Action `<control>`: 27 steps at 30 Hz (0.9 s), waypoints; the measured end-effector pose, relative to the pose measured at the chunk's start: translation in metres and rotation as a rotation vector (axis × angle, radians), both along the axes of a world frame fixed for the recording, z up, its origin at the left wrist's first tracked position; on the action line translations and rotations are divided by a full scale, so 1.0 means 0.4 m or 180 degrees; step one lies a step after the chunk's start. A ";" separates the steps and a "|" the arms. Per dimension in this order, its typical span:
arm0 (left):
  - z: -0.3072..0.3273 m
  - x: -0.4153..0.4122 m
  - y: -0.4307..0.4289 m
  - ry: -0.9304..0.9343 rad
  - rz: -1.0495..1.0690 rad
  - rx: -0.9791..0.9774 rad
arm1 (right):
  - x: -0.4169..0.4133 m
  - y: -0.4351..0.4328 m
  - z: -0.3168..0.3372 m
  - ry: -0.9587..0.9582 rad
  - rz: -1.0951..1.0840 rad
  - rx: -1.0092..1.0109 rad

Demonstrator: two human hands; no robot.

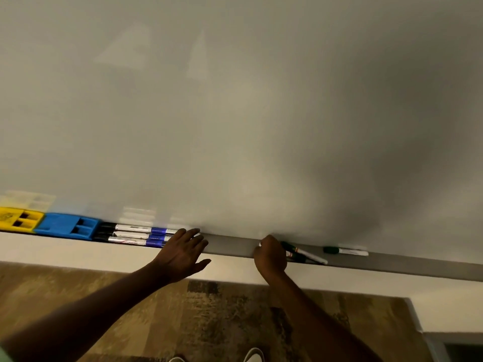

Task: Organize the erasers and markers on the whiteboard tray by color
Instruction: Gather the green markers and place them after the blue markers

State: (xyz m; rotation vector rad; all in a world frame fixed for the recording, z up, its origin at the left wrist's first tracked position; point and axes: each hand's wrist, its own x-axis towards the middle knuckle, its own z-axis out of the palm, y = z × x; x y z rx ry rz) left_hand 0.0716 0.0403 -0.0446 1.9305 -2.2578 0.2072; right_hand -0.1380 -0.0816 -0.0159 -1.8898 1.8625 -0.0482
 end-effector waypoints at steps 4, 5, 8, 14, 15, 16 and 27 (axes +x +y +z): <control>-0.003 -0.056 -0.037 0.0006 -0.0115 -0.0044 | -0.064 -0.018 -0.028 -0.0364 -0.0546 0.0117; -0.003 -0.068 -0.045 0.0012 -0.0158 -0.0071 | -0.075 -0.024 -0.034 -0.0662 -0.0841 0.0239; 0.002 -0.101 -0.067 0.0008 -0.0270 -0.0156 | -0.088 -0.035 -0.035 -0.2032 -0.2183 0.0870; 0.015 -0.147 -0.112 0.0101 -0.0319 -0.0375 | -0.076 -0.045 -0.030 -0.3350 -0.3419 0.1139; 0.015 -0.152 -0.117 0.0132 -0.0330 -0.0400 | -0.072 -0.047 -0.023 -0.3423 -0.3495 0.1161; 0.013 -0.157 -0.121 0.0157 -0.0339 -0.0411 | -0.072 -0.049 -0.016 -0.3458 -0.3573 0.1151; 0.054 -0.215 -0.134 0.0418 -0.0295 -0.0486 | -0.075 -0.034 0.017 -0.2959 -0.3096 0.0947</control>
